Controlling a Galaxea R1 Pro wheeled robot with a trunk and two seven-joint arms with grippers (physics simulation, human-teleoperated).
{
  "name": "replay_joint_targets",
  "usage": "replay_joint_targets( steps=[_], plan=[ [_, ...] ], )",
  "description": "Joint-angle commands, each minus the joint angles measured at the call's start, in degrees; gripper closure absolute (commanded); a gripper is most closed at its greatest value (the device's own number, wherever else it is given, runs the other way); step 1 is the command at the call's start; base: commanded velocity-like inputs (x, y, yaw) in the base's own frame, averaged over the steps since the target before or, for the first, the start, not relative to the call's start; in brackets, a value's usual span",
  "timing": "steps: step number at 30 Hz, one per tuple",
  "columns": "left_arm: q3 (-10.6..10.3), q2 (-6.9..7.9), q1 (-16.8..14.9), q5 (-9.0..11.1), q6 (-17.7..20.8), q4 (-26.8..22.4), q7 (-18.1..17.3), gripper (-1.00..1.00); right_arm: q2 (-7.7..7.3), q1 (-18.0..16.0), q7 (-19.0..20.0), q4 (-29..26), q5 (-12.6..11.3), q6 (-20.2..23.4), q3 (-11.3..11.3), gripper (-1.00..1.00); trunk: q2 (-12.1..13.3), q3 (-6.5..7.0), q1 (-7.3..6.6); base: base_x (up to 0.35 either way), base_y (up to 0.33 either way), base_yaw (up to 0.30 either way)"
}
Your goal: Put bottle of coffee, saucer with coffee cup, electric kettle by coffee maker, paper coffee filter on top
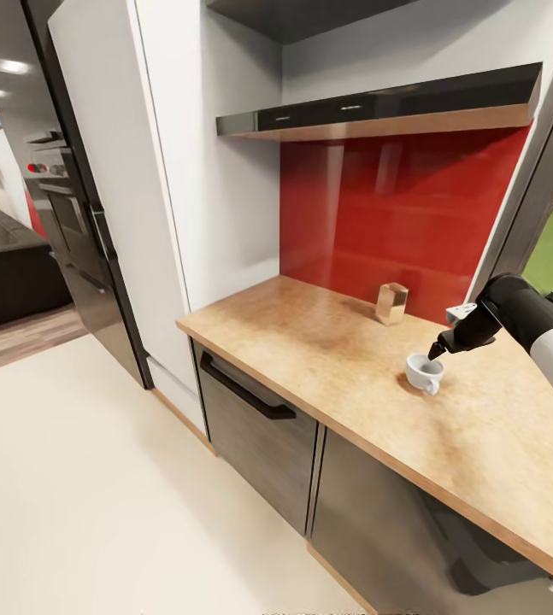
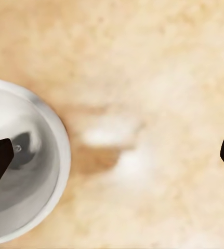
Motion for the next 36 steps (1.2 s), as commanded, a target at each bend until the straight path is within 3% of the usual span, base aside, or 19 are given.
replay_joint_targets(
  steps=[1,12,36],
  plan=[
    [-0.39,0.0,0.02,0.42,-0.08,-0.05,-0.1,-1.0,-0.03,-0.03,0.59,-0.1,0.6,0.07,0.11,-1.0,-0.03,-0.13,0.0,0.0,0.0,0.0],
    [-0.38,0.0,0.02,0.42,-0.08,-0.05,-0.13,-1.0,-0.03,0.03,0.59,-0.16,0.6,0.07,0.11,-1.0,-0.03,-1.02,0.0,0.0,0.0,0.0],
    [-0.3,0.0,0.02,0.42,-0.08,-0.05,-0.1,-1.0,-0.03,0.32,3.38,-0.09,0.68,0.07,0.11,-1.0,-0.03,-1.23,0.0,0.0,0.0,0.0]
  ],
)
